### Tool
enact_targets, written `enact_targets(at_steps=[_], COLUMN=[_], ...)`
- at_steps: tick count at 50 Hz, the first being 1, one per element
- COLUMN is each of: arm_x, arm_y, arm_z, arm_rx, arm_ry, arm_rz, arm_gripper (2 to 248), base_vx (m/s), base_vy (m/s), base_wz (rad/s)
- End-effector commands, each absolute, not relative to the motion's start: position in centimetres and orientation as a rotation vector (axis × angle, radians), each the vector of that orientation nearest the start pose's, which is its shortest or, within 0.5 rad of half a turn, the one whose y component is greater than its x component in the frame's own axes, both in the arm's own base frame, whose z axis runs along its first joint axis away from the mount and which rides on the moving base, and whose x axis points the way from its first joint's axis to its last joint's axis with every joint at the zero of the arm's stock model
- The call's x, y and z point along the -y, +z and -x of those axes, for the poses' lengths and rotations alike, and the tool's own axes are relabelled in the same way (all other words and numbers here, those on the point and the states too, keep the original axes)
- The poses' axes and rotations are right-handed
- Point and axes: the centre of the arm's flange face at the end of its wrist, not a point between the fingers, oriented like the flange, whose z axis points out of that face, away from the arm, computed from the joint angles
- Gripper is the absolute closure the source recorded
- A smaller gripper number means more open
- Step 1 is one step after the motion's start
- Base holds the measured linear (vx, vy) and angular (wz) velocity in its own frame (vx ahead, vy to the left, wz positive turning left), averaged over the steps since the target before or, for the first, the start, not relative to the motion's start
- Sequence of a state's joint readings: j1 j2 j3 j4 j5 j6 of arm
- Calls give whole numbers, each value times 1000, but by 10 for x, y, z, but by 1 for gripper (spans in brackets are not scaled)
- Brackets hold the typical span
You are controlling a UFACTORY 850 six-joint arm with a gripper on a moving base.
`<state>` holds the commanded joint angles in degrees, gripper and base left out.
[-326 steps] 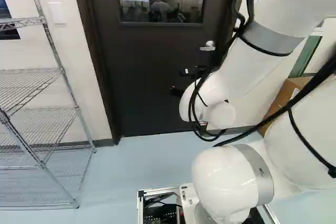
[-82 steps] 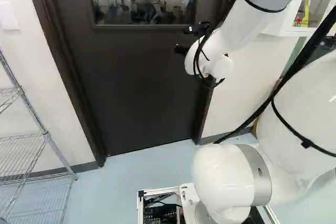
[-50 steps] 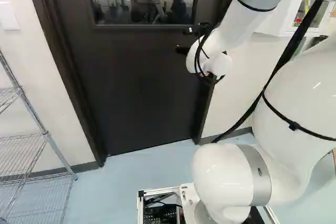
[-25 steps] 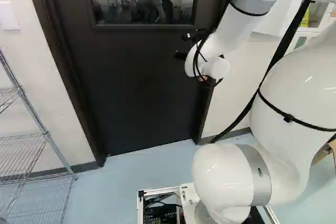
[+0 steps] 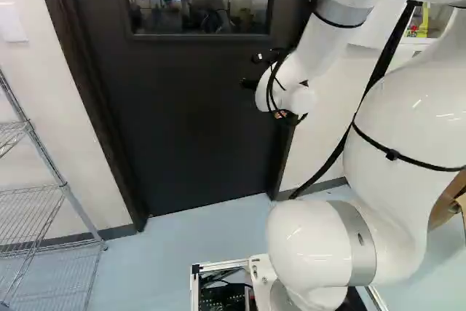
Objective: Open the door and move inside
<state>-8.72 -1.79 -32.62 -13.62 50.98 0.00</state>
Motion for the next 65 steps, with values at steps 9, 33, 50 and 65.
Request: enact_targets(at_steps=[9,33,50,65], arm_x=[55,72,73,67], arm_y=[442,414,402,403], arm_z=[-455,-502,-516,-530], arm_rx=[182,156,157,197], arm_ry=[-2056,-2007,-1985,-2009], arm_rz=[2443,2490,2502,2466], arm_gripper=[3,3,3,3], base_vx=[0,0,0,0], base_vy=[0,0,0,0], base_wz=[0,0,0,0])
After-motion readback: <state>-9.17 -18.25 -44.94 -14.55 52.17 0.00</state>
